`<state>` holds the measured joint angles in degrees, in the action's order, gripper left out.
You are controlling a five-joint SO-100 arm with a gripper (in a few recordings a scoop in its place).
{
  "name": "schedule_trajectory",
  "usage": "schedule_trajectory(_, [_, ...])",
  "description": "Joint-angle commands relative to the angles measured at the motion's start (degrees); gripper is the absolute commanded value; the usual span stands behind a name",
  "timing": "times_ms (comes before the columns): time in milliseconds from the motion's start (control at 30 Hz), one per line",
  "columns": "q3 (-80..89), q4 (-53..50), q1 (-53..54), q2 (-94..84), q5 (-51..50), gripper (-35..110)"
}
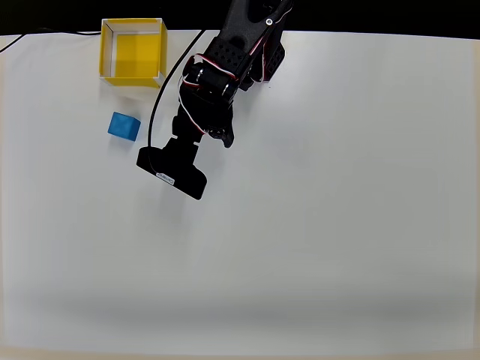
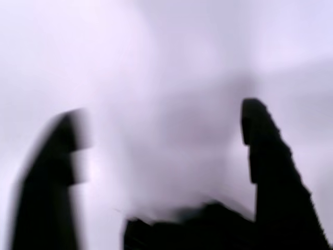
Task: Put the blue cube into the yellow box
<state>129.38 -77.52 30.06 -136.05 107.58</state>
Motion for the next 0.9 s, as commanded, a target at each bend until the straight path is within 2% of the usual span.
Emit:
schedule_trajectory(0, [-19.86,-2.90,7.47,11.51,8.53,49])
schedule_trajectory(100, [-29.53,-4.04,11.87,19.60,11.34,52])
schedule_trajectory(267, [-39.29,-1.76,17.58,28.56,9.67,52])
schedule_trajectory(433, [-41.57,2.99,23.82,32.26,11.07,52])
schedule_trajectory(867, [-44.03,5.71,35.42,42.28,18.02,61])
